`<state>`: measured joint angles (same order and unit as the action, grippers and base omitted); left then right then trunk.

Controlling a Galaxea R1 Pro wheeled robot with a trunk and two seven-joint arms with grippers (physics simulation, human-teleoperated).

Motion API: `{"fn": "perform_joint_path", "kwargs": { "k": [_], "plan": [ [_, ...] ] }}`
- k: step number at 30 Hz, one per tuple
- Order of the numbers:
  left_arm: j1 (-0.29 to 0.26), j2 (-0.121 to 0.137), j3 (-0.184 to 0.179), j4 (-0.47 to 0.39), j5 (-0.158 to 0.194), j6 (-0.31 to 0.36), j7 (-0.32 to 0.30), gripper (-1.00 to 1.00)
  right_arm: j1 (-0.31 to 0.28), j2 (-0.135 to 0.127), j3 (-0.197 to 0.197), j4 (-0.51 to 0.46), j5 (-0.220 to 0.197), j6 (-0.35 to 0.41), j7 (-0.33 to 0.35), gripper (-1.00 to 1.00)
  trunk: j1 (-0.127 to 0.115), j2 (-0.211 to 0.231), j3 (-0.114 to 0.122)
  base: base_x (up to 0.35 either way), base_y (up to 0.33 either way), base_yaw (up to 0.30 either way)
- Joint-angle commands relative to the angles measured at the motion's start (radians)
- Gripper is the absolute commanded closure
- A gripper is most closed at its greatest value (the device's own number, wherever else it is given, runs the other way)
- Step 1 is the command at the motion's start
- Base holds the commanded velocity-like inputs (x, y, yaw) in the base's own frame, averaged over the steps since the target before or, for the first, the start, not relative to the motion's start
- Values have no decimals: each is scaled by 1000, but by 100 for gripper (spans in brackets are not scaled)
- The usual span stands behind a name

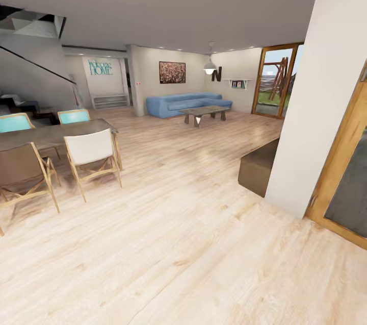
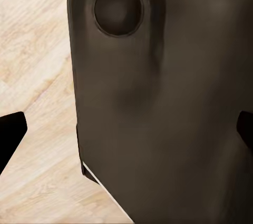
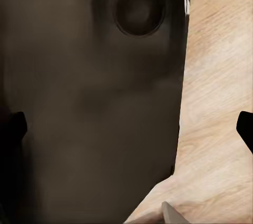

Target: In the kitchen, take the Vidalia onion out of the sink, dice it on the chopping board with the paring knife, put the diced onion into the bowl on the countertop, then place both the paring knife and the chopping board into the sink.

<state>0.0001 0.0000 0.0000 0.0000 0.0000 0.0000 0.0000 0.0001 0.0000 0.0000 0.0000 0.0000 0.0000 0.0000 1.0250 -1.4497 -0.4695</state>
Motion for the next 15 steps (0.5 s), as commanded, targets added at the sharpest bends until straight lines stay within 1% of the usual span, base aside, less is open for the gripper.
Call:
{"fn": "perform_joint_path", "kwargs": {
  "k": [1,3,6,8,15],
  "plan": [
    [1,6,2,5,2,-6,0,-100,-2,6,6,-6,1,3,0,-100,0,0,0,0,0,0],
    [1,13,2,2,-1,-6,0,-100,-2,17,4,-17,1,1,-3,-100,0,0,0,0,0,0],
    [1,9,2,0,-2,-6,0,-100,-2,33,4,-34,1,0,-5,-100,0,0,0,0,0,0],
    [1,9,-1,1,-2,-6,0,-100,-2,34,3,-33,1,-3,-6,-100,0,0,0,0,0,0],
    [1,24,0,2,-3,-6,0,-100,-2,35,3,-31,2,-5,-6,-100,0,0,0,0,0,0]
  ]
}}
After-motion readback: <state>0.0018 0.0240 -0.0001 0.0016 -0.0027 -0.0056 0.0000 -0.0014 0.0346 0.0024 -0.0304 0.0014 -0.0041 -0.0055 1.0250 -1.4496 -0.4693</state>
